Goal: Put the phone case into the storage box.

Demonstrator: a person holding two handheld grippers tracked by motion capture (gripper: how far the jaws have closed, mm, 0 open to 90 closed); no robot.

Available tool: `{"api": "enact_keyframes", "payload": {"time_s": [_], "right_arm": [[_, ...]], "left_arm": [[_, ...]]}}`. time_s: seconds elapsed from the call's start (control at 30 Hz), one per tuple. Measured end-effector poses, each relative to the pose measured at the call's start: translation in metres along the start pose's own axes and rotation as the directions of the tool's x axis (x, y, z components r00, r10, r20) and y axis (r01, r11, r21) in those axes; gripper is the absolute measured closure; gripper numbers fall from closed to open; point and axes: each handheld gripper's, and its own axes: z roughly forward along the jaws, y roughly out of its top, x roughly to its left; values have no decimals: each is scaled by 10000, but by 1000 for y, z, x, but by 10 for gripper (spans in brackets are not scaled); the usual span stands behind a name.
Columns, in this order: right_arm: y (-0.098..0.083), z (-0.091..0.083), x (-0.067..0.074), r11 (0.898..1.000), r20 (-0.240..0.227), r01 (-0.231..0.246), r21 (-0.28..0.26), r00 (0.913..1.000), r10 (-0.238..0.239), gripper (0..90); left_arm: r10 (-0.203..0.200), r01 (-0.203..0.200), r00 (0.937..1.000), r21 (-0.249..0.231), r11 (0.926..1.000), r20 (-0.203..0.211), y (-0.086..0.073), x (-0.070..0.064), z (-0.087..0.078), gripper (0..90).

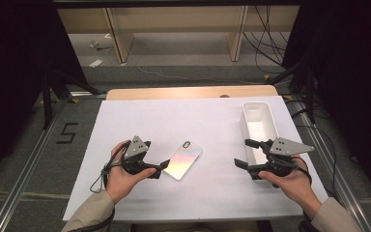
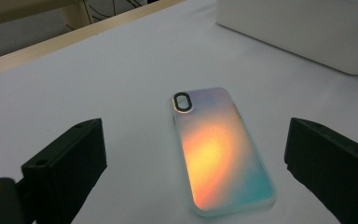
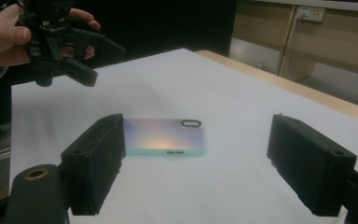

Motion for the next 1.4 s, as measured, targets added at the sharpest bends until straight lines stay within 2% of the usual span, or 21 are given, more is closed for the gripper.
{"api": "enact_keyframes", "payload": {"time_s": [0.3,0.4,0.47,0.53,0.7,0.83,0.9,0.93,1.0,1.03,1.07,1.17,1.23,1.3,1.33,1.37,1.4], "right_arm": [[0,1,1,10000,18,-28,-55,10000,28,207],[0,1,1,10000,9,-51,-13,10000,51,207],[-1,1,0,9999,23,-91,-54,10000,91,208],[-1,1,0,9999,11,-122,-58,9999,122,209],[-1,2,0,9999,28,-126,-37,9999,127,209],[-1,2,0,9999,40,-160,-25,9999,160,209],[-1,3,0,9999,42,-165,-18,9999,165,209],[-1,3,0,9998,63,-178,-17,9998,178,209],[-2,3,0,9999,73,-139,-44,9999,139,210],[-2,3,0,9999,65,-125,-37,9999,125,210],[-2,3,0,9999,72,-144,-28,9999,144,210],[-2,3,0,9999,78,-144,-29,9999,144,210],[-2,3,0,9999,92,-152,-29,9998,152,210],[-2,3,0,9999,88,-153,-36,9998,153,210],[-2,3,-1,9999,92,-144,-37,9999,144,210],[-2,3,-1,9999,92,-144,-37,9999,144,210],[-2,3,0,9999,101,-164,-40,9998,165,210]], "left_arm": [[24,-24,10000,-52,10000,66,0,-2,0,79],[-90,90,10000,58,9999,12,0,-2,3,144],[-133,135,9999,313,9994,-60,0,-3,6,204],[-180,180,9998,376,9991,-5,1,-4,8,305],[-109,109,9999,500,9987,-2,4,-8,14,702],[-44,25,9998,866,9962,209,5,-14,22,891],[-27,-4,9995,1017,9948,299,5,-16,25,900],[-7,-55,9988,1278,9918,486,4,-20,31,900],[-13,-93,9976,1511,9885,699,4,-25,36,900],[-13,-93,9976,1511,9885,699,4,-25,36,900],[-42,-104,9958,1582,9873,918,5,-29,42,900],[1,-180,9946,1717,9850,1034,5,-33,47,900],[87,-325,9930,2021,9788,1174,3,-39,55,900],[139,-394,9925,2098,9769,1217,3,-40,58,900],[206,-495,9915,2262,9728,1281,1,-43,63,900],[206,-495,9915,2262,9728,1281,1,-43,63,900],[264,-589,9906,2448,9678,1340,-1,-46,66,900]]}}
